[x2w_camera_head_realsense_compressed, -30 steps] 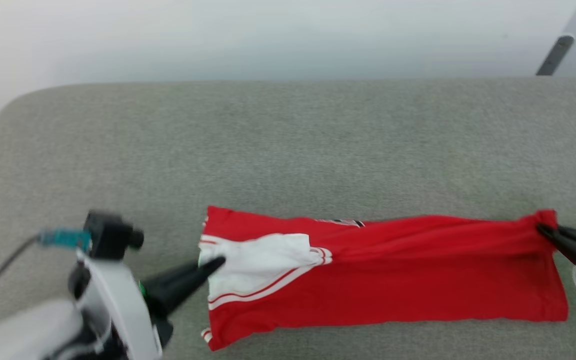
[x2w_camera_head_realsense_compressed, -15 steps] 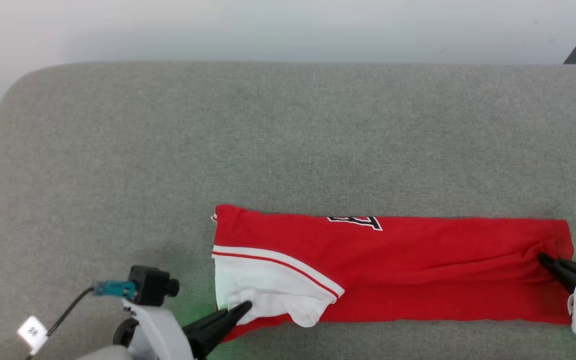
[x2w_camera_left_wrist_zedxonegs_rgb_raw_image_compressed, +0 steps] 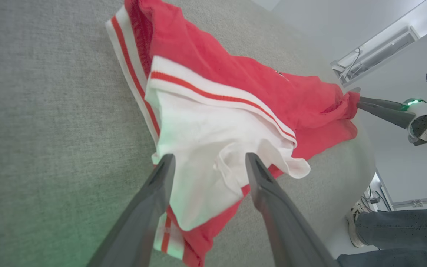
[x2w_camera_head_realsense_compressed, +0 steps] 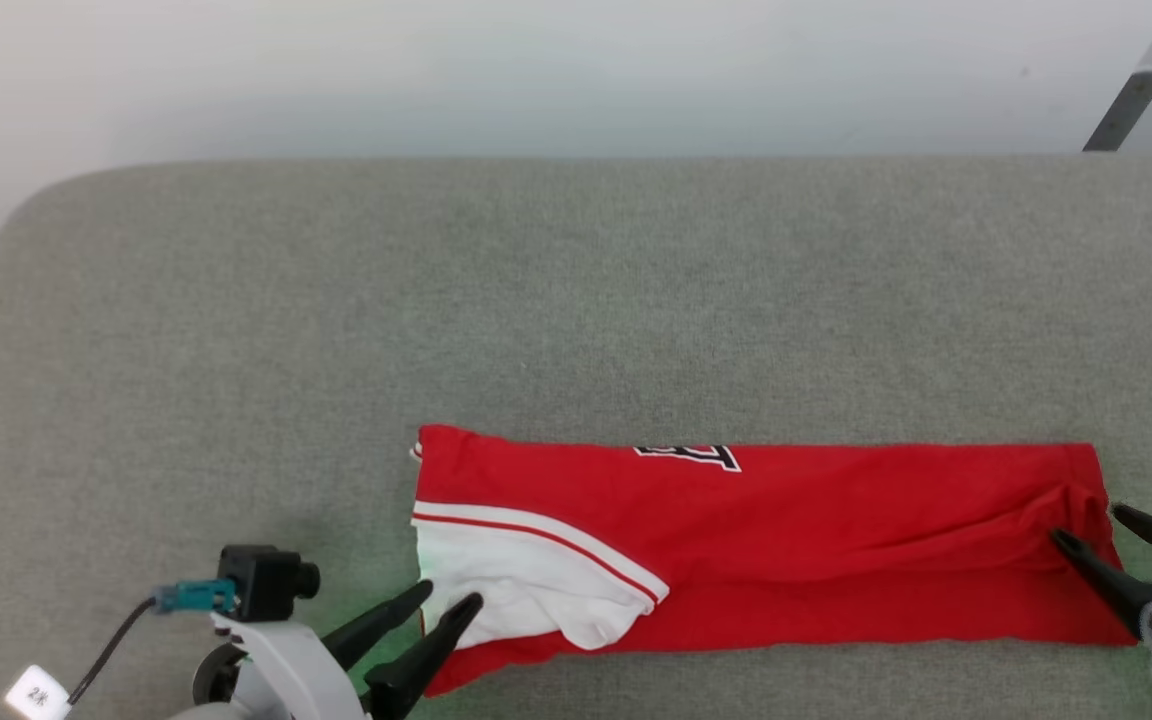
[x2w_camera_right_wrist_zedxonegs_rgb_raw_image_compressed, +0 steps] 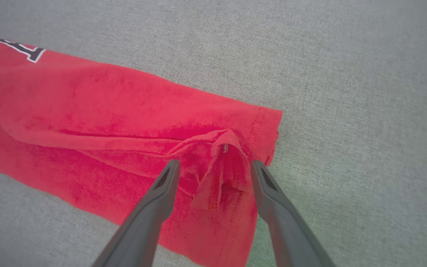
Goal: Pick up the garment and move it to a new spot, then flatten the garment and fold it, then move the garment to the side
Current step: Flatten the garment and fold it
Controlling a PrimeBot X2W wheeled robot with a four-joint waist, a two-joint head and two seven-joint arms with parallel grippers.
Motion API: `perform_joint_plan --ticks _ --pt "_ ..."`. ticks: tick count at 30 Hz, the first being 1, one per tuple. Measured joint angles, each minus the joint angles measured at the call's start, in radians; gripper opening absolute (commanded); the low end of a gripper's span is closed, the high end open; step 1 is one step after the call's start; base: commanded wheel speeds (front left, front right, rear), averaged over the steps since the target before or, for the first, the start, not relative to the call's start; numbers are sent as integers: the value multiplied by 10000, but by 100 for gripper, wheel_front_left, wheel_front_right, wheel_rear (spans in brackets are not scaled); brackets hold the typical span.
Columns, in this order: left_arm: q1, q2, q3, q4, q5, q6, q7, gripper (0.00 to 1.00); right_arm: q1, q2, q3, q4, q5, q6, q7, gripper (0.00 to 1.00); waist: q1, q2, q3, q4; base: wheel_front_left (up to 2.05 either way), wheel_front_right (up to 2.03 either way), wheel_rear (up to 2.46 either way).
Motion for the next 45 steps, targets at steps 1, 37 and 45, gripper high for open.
perform_joint_plan --ticks 1,37,45 --pt "117 -35 142 31 90 0 -23 100 155 -104 -107 -81 52 0 40 100 0 0 -72 6 0 0 0" --pt "4565 -5632 10928 198 10646 391 -61 100 193 2038 -4581 2439 -938 -10 5375 25 0 0 -23 1992 0 0 0" --pt "4593 -5962 11505 378 11350 88 -59 100 63 2819 -5310 1952 -1526 2 5281 0 0 0 50 1715 0 0 0"
